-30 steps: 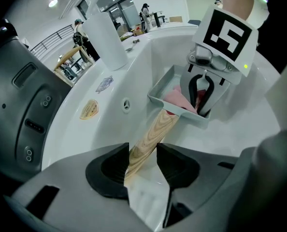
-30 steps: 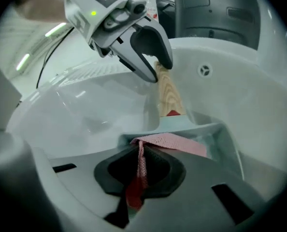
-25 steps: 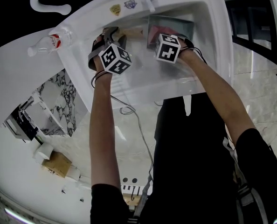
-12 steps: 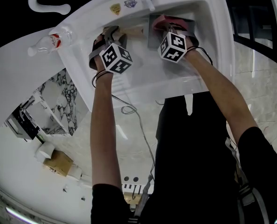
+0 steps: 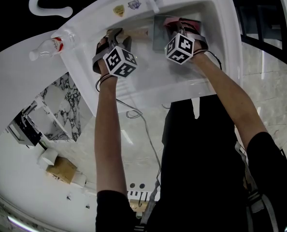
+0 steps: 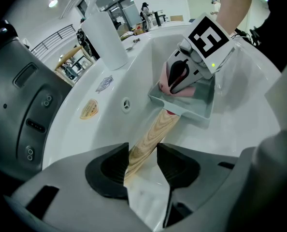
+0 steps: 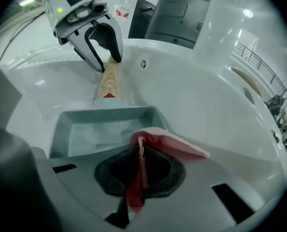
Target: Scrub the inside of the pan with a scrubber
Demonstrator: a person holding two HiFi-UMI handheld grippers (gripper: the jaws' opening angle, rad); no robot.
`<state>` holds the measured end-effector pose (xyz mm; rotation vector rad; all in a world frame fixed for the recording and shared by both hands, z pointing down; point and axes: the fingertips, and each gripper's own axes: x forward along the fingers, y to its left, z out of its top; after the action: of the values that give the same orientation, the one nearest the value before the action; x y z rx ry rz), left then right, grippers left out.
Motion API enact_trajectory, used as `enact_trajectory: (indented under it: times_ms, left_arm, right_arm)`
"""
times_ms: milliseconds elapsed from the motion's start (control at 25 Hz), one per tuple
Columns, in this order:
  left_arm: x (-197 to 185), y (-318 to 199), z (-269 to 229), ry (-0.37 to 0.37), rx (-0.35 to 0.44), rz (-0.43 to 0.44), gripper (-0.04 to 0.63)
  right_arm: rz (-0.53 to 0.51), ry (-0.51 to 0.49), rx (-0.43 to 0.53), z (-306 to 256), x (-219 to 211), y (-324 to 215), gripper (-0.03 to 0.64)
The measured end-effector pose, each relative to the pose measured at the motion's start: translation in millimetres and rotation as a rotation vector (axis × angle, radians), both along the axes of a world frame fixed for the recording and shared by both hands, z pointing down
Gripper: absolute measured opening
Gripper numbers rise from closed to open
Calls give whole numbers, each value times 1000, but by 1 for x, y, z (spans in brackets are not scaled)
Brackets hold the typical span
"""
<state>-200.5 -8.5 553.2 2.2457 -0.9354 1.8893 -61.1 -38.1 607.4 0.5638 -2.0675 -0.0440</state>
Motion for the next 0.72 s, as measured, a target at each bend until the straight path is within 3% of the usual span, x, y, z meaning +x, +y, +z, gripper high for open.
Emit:
enact_trajectory:
  times_ms: [480, 640, 720]
  left_arm:
    - [0, -1, 1, -4, -1, -4, 175]
    - [1, 0, 0, -3, -2, -7, 176]
    - [0, 0, 0, -4, -3, -8, 176]
  right_arm:
    - [-222, -217, -582, -1, -24, 93, 34]
    - [-236, -185, -723, 4, -10, 99, 34]
    - [-229, -151, -734, 5, 0, 95, 33]
